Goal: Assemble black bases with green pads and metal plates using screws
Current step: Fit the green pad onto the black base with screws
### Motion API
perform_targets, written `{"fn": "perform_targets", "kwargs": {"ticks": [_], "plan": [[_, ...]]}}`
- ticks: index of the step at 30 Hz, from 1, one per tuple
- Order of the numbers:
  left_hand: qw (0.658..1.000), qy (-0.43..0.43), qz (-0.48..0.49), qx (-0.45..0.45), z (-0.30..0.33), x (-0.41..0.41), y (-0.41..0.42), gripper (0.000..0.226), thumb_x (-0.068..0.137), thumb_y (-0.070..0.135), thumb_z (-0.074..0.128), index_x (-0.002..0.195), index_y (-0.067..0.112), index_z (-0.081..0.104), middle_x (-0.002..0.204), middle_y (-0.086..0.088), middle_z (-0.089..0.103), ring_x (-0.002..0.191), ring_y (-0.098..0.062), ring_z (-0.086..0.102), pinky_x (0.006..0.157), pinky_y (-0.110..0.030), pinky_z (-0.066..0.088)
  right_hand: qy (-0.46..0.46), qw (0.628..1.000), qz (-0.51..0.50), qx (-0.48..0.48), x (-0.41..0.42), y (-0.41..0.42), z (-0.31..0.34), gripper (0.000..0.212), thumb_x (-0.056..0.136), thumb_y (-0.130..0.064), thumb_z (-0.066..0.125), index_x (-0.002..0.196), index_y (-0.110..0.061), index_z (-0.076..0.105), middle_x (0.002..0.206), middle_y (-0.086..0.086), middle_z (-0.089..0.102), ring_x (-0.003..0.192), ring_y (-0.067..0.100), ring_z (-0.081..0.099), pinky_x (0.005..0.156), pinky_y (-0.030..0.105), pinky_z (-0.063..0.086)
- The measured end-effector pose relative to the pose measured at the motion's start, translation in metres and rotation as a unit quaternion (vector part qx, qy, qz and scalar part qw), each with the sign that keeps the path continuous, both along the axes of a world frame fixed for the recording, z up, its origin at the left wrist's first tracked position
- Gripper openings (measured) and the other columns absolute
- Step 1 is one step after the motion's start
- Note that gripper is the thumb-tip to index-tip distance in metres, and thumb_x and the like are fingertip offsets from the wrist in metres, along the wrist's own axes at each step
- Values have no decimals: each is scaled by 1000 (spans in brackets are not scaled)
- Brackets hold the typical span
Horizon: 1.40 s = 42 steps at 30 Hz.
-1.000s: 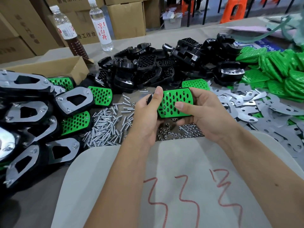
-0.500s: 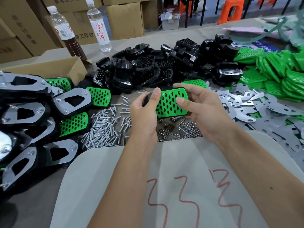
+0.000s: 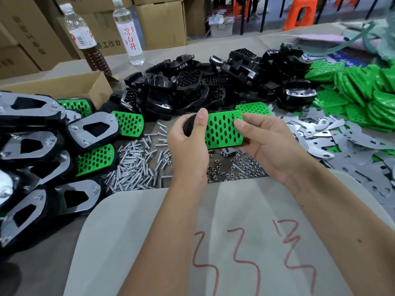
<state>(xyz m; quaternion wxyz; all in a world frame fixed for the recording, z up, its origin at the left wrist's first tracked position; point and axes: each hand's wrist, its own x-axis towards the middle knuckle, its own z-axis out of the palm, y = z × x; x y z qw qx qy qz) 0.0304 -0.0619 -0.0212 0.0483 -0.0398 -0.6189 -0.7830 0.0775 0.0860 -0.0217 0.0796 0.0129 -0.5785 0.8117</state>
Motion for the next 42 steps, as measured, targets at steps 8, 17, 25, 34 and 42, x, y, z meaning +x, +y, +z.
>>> {"fn": "perform_targets", "kwargs": {"ticks": [8,17,25,34,42], "plan": [[999,-22,-29,6,3,2,-4,29,99,35,71,76,17,67,75,3,67,76,-17,66,72,-49,63,4,998,-42,41,2,0,-2,20,98,-13,64,114,-8,74,112,16,78,107,32,75,86,39,63],[988,-116,-86,51,12,4,-7,29,100,33,67,100,4,67,87,-10,73,79,-26,73,72,-49,63,7,996,-69,49,4,-2,1,24,89,-21,75,109,-8,75,106,17,78,100,37,76,81,45,63],[969,-171,-140,106,13,5,-15,49,94,33,68,122,-7,65,103,-20,74,84,-29,74,63,-39,62,16,999,-36,34,7,-6,3,37,86,-15,68,119,1,69,113,24,75,105,38,73,89,47,61],[971,-147,-150,115,11,4,-9,59,85,42,70,120,-5,66,110,-25,72,86,-30,74,66,-42,63,19,998,-47,-26,8,-9,9,36,79,-8,69,114,1,70,102,16,77,93,28,74,89,45,60],[971,135,-94,-175,5,-8,-21,8,97,15,67,103,17,73,97,-2,77,94,-18,70,83,-31,55,25,993,-87,76,6,-2,5,23,95,5,64,108,-11,73,97,11,80,94,26,75,82,37,61]]}}
